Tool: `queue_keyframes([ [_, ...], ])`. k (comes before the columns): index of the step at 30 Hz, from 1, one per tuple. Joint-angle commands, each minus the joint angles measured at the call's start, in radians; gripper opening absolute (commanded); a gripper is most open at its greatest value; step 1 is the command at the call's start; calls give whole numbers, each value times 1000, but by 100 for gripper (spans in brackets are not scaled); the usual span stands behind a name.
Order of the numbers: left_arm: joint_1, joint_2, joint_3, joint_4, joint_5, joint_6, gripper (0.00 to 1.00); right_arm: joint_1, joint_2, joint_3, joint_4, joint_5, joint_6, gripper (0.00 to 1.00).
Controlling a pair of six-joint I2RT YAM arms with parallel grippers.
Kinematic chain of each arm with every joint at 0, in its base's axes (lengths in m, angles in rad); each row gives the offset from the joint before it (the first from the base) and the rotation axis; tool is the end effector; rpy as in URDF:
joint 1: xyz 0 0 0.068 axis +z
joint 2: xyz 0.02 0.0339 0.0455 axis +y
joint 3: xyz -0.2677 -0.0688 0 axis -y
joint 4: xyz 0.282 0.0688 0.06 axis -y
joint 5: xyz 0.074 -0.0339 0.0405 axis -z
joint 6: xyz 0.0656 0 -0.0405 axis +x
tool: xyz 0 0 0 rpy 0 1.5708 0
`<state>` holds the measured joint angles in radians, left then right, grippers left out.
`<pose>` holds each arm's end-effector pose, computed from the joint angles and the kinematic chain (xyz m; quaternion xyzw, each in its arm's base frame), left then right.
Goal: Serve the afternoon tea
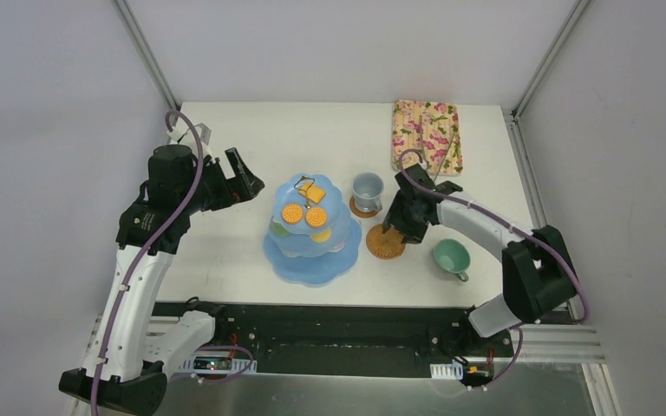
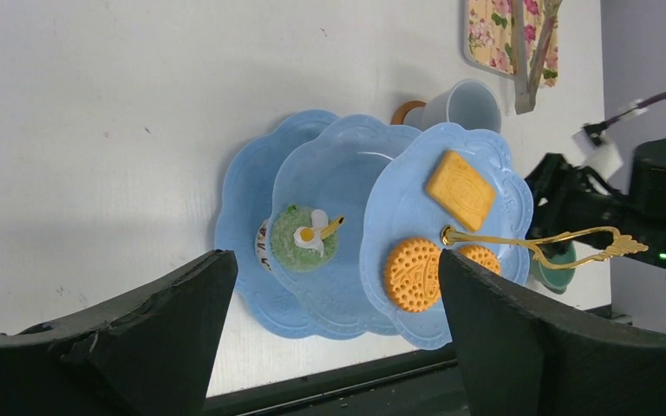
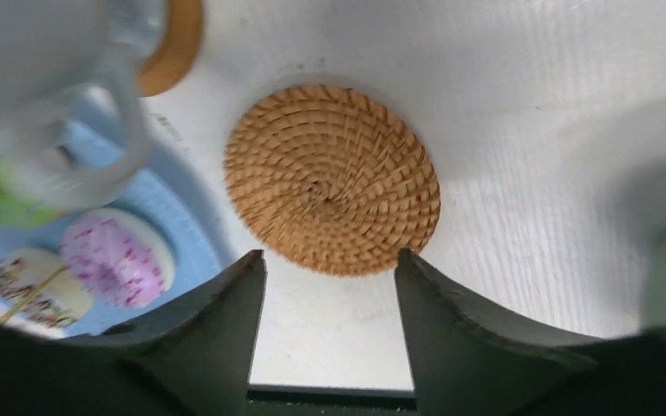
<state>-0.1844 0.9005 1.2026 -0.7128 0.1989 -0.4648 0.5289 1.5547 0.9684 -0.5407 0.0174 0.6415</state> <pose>0.2256 -0.0553 0.4092 -0.0624 0.8317 -0.2526 0.4904 0.2973 0.1725 0.1491 0.0568 0.9738 0.1145 0.1881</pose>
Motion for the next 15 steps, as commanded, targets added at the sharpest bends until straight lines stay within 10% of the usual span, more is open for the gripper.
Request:
queue_keyframes([
  [1, -10, 0, 6, 13, -20, 20, 91, 2, -184, 140, -161, 101, -49, 66],
  [5, -10, 20, 13, 22, -14, 15, 91, -35, -283, 189, -317, 231, -114, 83],
  [15, -10, 40, 18, 29, -2, -4, 91, -363, -384, 66, -608, 317, -81, 84],
])
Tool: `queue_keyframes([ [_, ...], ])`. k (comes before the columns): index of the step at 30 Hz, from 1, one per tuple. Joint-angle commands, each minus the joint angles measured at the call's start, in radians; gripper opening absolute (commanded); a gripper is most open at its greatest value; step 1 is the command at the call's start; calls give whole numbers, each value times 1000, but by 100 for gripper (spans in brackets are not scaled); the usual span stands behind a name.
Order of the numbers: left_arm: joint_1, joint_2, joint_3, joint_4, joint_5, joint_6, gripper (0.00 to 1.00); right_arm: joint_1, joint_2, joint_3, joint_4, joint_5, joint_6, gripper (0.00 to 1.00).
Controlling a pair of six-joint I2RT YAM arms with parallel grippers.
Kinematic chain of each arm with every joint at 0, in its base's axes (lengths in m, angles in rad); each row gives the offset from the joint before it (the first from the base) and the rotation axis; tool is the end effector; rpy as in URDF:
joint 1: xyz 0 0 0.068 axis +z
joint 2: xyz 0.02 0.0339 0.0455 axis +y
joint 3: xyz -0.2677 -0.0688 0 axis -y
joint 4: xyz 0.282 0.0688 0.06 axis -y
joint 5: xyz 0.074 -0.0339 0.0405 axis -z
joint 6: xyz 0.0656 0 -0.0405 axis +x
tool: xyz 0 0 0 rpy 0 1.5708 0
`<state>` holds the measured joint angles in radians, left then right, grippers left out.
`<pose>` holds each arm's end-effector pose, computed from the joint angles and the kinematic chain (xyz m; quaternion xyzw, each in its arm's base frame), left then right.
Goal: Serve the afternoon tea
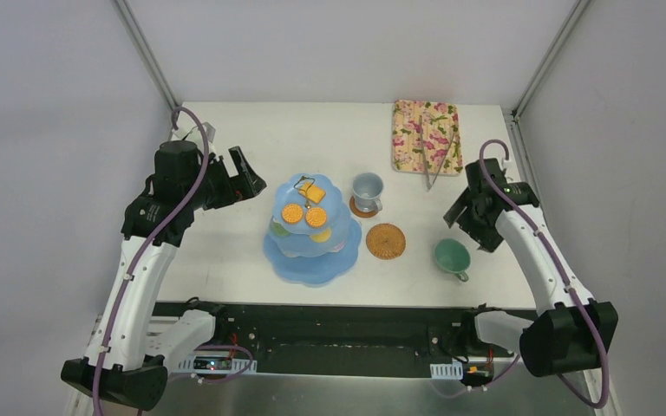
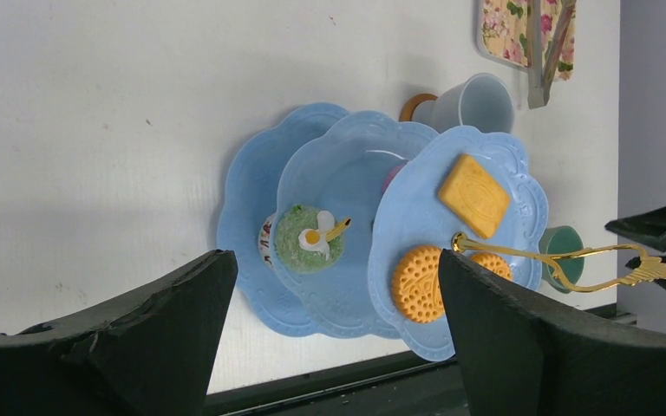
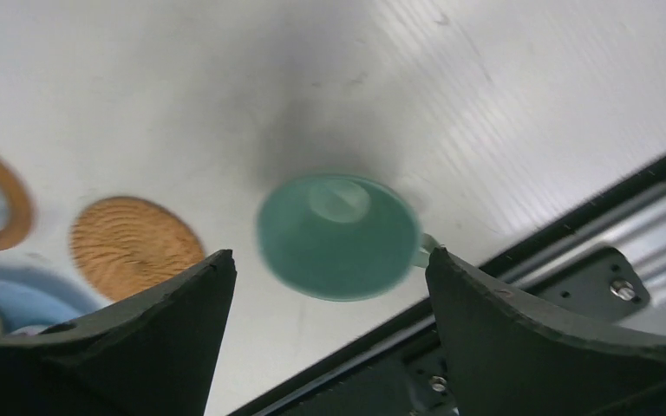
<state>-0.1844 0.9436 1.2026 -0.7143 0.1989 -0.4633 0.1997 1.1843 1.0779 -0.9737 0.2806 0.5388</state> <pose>0.2378 -0.0575 0.3997 -0.0653 0.8434 -0.2475 0.4725 0.2687 0.0358 0.2703 0.1956 0.9410 -0.0397 0.2733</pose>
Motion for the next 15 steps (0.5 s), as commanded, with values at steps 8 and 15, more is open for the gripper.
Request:
queue_keyframes([
  [8, -10, 9, 29, 35, 7, -10, 91, -72, 104, -65, -133, 57, 19, 78],
  [15, -10, 2, 37, 22, -10, -2, 92, -76, 184, -93, -74, 29, -14, 67],
])
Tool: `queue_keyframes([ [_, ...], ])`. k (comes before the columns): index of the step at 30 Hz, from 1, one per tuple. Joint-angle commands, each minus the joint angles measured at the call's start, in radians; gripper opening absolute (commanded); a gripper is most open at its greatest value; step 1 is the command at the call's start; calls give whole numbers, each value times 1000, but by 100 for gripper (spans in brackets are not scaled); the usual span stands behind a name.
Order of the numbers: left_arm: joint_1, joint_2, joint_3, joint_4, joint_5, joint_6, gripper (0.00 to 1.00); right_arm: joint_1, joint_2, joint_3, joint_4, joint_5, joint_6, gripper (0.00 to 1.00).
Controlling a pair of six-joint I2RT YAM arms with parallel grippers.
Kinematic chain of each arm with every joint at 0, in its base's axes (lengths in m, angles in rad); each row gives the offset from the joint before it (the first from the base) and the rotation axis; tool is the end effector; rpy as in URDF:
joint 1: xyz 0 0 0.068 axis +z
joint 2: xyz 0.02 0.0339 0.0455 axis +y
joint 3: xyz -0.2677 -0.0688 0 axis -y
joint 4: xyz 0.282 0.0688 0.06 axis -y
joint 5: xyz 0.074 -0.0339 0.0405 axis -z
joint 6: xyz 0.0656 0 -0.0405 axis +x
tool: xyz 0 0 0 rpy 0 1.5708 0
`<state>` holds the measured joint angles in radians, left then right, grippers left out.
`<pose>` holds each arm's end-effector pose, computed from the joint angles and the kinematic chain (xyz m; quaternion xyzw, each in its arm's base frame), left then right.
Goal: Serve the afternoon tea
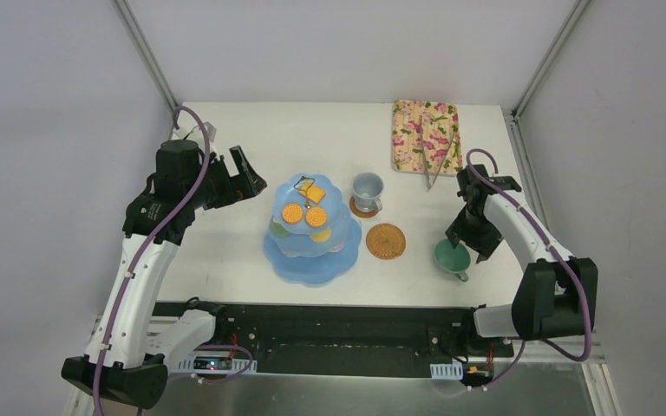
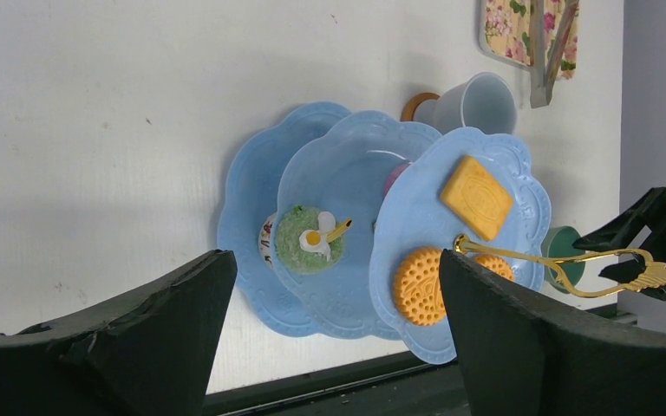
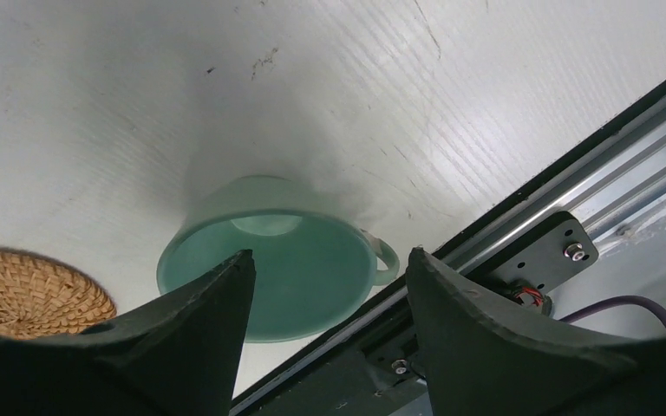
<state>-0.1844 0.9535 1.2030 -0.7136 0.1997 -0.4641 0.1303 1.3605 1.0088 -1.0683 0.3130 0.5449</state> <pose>0.2406 -0.0581 0.3977 -0.0661 0.8456 -0.2470 0.4687 0.2704 0.0151 0.1996 0.2142 0.9615 -0.1220 0.1217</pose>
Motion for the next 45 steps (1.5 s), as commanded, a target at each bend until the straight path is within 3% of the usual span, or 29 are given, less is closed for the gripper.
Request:
queue_keyframes([
  [1, -10, -9, 36, 21, -13, -2, 92, -7, 9, -36, 34, -5, -23, 67],
  [14, -10, 10, 51, 22, -6, 3, 91, -27, 85, -71, 127, -93, -29, 62],
  [17, -10, 11, 55, 19, -3, 2, 91, -29, 74, -82, 146, -125, -23, 53],
  [22, -11, 13, 52, 25, 0, -1, 91, -27, 63, -93, 149, -140, -16, 27],
  [27, -10, 12, 40, 38, 15, -14, 91, -25, 29, -103, 161, -151, -16, 17],
  [31, -10, 12, 44, 37, 17, -13, 90, -26, 6, -89, 161, -185, -8, 0],
  [37, -10, 7, 44, 36, 20, -13, 90, 48, -70, -34, 133, -225, 94, 0],
  [45, -10, 2, 37, 43, 29, -17, 90, 318, -32, 39, 164, -100, 308, 0],
])
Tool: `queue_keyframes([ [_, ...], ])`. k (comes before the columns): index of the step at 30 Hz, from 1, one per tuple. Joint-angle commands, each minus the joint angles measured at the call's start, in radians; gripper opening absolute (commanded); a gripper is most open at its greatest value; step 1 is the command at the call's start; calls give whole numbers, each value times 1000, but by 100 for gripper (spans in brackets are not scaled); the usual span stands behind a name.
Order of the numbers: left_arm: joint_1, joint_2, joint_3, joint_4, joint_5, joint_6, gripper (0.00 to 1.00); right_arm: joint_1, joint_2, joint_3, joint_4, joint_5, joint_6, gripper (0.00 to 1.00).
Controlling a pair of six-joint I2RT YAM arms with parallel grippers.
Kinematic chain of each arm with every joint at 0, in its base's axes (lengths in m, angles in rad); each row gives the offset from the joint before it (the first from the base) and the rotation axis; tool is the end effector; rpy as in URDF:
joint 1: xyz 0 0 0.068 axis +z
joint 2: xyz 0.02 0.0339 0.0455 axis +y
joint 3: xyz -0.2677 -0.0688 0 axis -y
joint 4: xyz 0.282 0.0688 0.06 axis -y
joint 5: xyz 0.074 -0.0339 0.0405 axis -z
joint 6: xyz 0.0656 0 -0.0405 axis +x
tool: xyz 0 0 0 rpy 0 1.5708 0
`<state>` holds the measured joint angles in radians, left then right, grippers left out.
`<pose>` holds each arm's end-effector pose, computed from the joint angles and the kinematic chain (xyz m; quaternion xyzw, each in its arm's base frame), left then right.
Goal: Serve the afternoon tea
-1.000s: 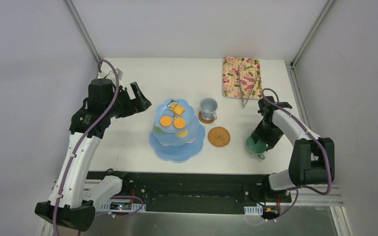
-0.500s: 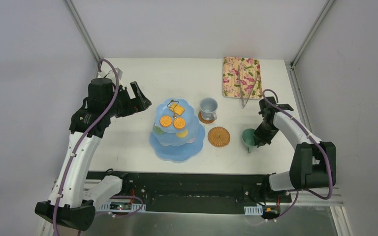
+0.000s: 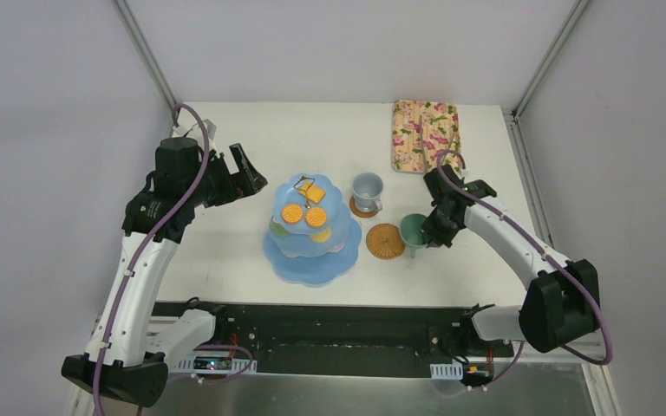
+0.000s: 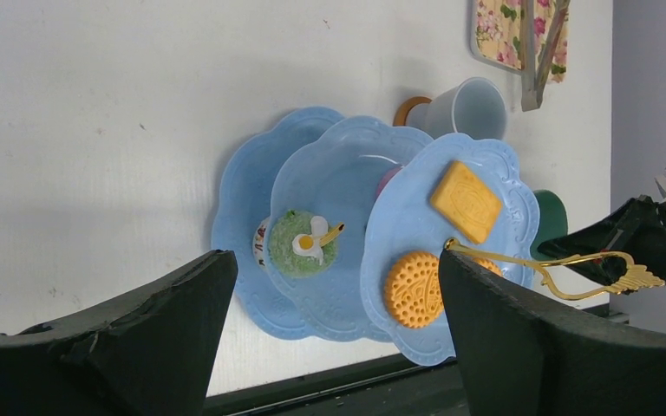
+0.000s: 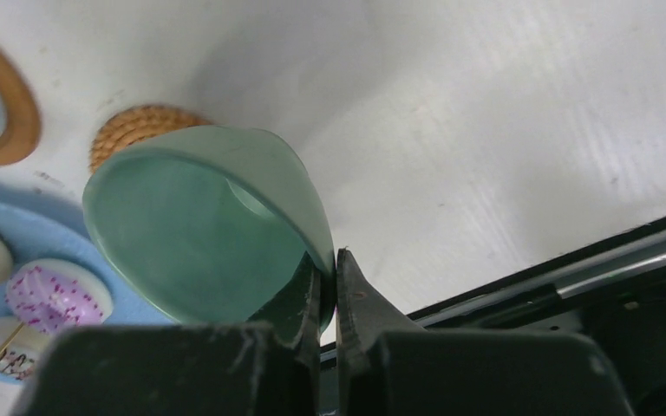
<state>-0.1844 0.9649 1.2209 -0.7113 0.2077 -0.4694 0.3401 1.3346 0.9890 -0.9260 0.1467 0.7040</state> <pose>0.2426 -0.0590 0.4022 -0.0655 0.8431 -0.2523 0.4703 0.2709 0.0857 0.2020 0.1892 0.9679 0.0113 0.1650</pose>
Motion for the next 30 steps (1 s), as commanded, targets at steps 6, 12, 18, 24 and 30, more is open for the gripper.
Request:
queue_keyframes([
  [6, -10, -20, 15, 36, 15, -7, 90, 229, 43, 46, 157, 90, 270, 0],
  [12, -11, -22, 32, 26, 2, 8, 90, 307, 68, 28, 242, 159, 297, 0],
  [18, -10, -20, 27, 29, 5, 3, 90, 316, 74, -5, 260, 145, 320, 0],
  [24, -10, -20, 25, 30, 4, 0, 90, 316, 75, -53, 271, 113, 337, 0],
  [30, -11, -26, 17, 24, 7, 0, 90, 317, 76, -76, 306, 90, 334, 0],
])
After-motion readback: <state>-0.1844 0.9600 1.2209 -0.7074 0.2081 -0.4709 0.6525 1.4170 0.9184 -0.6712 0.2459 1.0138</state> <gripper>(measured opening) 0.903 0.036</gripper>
